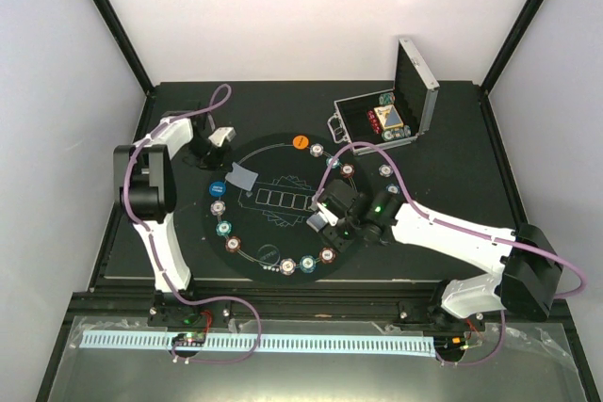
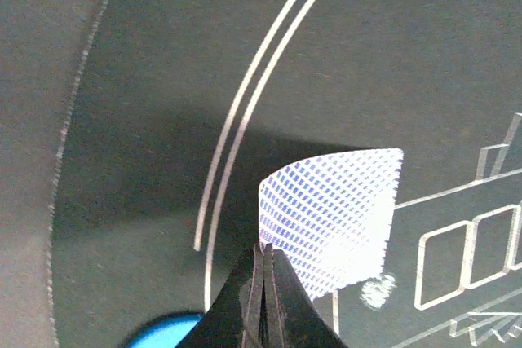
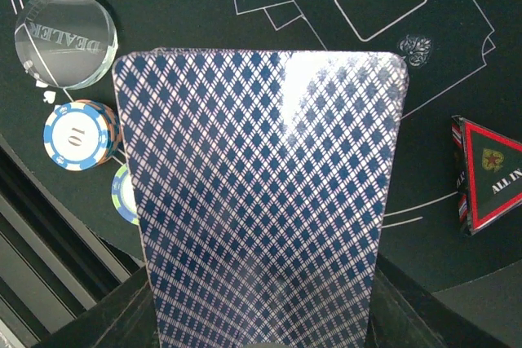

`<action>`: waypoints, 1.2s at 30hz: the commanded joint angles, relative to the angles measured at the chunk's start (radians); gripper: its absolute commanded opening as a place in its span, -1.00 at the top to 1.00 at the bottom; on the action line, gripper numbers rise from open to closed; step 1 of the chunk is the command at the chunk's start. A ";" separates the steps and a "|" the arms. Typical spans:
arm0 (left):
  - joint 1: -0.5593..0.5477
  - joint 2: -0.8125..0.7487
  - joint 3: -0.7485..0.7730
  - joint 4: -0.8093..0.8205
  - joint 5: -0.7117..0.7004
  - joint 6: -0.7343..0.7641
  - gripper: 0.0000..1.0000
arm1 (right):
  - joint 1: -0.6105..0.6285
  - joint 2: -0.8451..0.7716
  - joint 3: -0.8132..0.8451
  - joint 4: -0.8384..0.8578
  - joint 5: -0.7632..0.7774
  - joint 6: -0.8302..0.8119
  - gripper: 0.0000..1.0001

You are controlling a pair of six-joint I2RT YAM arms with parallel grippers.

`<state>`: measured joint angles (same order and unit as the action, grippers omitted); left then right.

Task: Distribute texas hold em gaming equipment

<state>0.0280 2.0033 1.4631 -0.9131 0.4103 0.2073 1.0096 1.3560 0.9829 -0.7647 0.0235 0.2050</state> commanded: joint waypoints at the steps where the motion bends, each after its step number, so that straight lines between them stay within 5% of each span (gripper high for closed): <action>1: 0.009 0.054 0.064 -0.025 -0.101 0.065 0.97 | -0.012 -0.024 -0.007 0.031 -0.001 0.004 -0.06; 20: 0.009 0.131 0.145 0.036 -0.289 0.115 0.95 | -0.017 -0.016 -0.011 0.021 -0.009 0.008 -0.06; 36: 0.009 -0.021 0.110 0.100 -0.397 -0.009 0.15 | -0.017 -0.038 -0.007 -0.007 0.024 0.007 -0.06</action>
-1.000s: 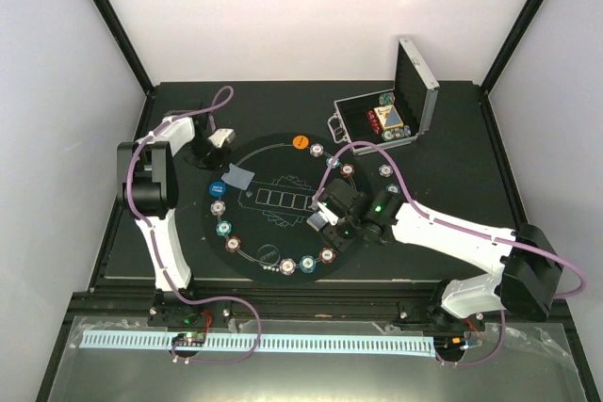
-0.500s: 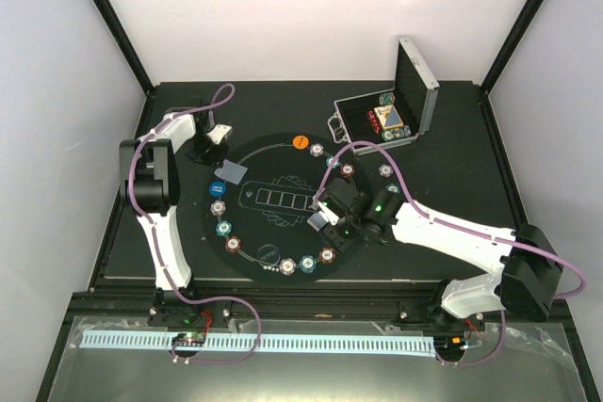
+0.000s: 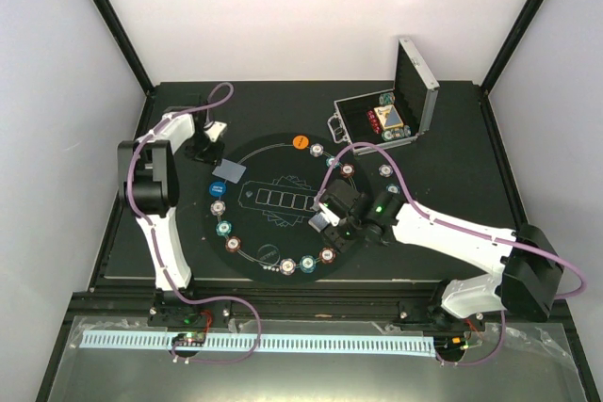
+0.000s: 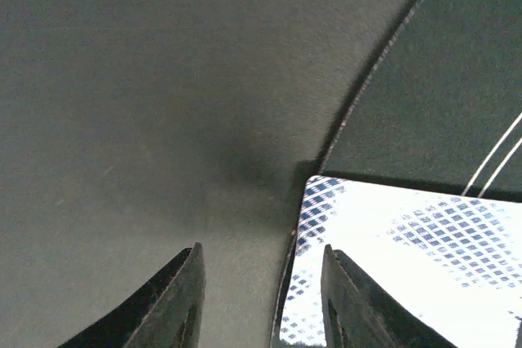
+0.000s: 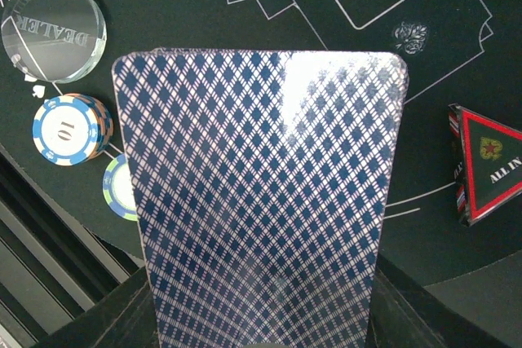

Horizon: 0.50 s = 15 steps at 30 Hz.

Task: Distribute texas hold em gaming equipment

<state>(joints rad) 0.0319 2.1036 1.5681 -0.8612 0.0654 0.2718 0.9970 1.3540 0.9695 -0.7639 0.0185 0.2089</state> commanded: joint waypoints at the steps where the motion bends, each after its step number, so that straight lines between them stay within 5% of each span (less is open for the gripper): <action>1: 0.005 -0.160 -0.003 0.061 -0.045 -0.101 0.10 | -0.004 -0.041 0.006 -0.011 0.036 0.003 -0.07; 7: -0.007 -0.476 -0.173 0.224 0.360 -0.348 -0.29 | -0.003 -0.072 0.003 -0.021 0.053 -0.010 -0.07; 15: -0.234 -0.650 -0.535 0.401 0.896 -0.474 -0.35 | 0.000 -0.077 0.004 -0.022 0.008 -0.056 -0.08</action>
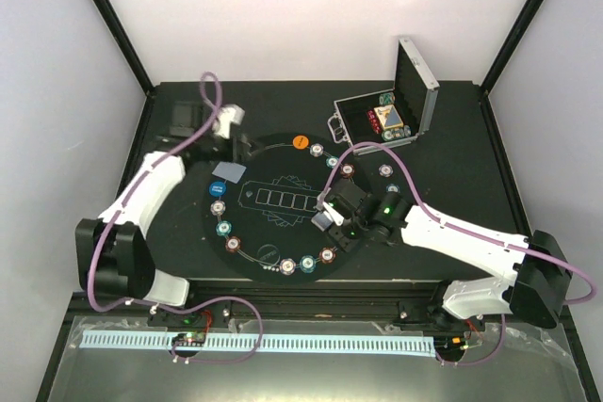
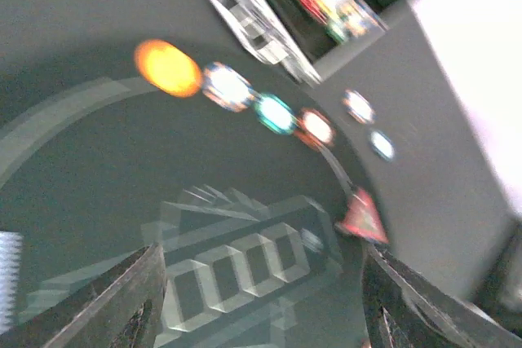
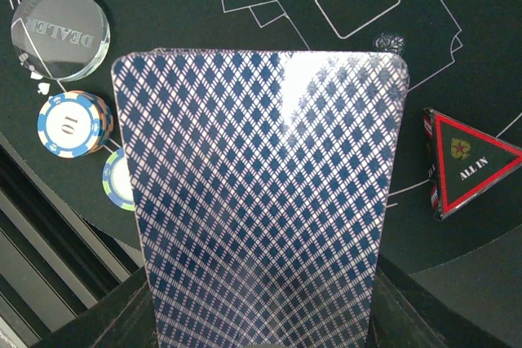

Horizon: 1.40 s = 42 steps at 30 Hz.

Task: Distribute texas hold em gaming equipment

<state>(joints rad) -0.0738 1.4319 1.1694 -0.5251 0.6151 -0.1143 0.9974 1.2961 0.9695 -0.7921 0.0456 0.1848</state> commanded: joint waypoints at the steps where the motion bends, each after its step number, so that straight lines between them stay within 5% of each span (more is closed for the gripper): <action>1: -0.169 0.019 -0.157 0.085 0.393 -0.090 -0.35 | 0.000 -0.018 0.001 0.007 -0.027 -0.036 -0.08; 9: -0.322 0.100 -0.145 -0.005 0.558 0.049 -0.49 | 0.012 -0.019 -0.009 0.014 -0.074 -0.047 -0.08; 20: -0.447 0.252 -0.052 -0.194 0.498 0.191 -0.55 | 0.026 -0.022 -0.012 0.016 -0.078 -0.048 -0.08; 42: -0.504 0.327 -0.024 -0.169 0.418 0.120 -0.26 | 0.027 -0.019 -0.014 0.017 -0.080 -0.047 -0.08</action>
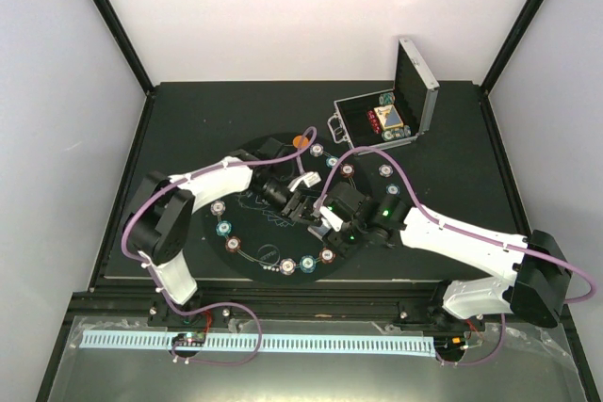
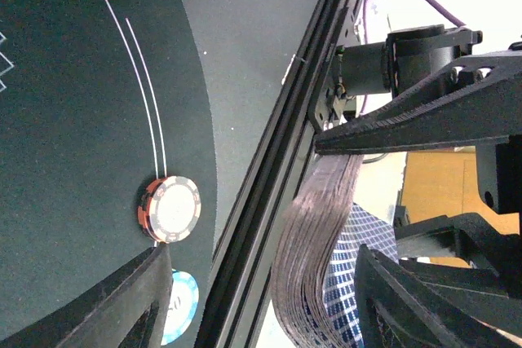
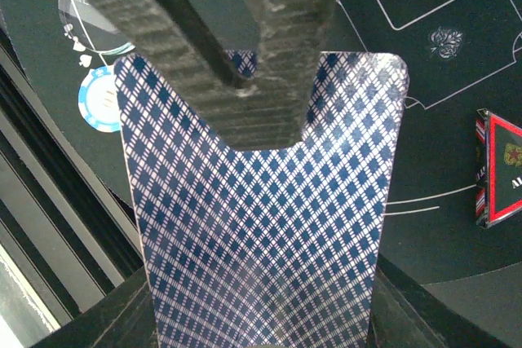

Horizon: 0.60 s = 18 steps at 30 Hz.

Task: Distribute texas hold em gaming equipment

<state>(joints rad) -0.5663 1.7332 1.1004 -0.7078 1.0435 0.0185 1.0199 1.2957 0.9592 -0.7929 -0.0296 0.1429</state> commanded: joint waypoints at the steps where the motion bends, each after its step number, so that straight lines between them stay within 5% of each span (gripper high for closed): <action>1: -0.013 0.028 0.044 0.010 -0.014 -0.012 -0.24 | 0.004 -0.019 -0.004 0.018 -0.003 -0.004 -0.08; 8: -0.014 0.029 0.054 -0.016 -0.066 -0.011 0.11 | 0.006 -0.016 -0.004 0.018 0.000 -0.003 -0.07; 18: -0.009 0.020 0.061 -0.043 -0.106 -0.008 0.31 | 0.006 -0.015 -0.007 0.016 0.001 -0.003 -0.08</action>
<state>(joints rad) -0.5777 1.7496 1.1313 -0.7185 1.0073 -0.0002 1.0206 1.2961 0.9520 -0.7944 -0.0296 0.1398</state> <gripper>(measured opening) 0.363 0.540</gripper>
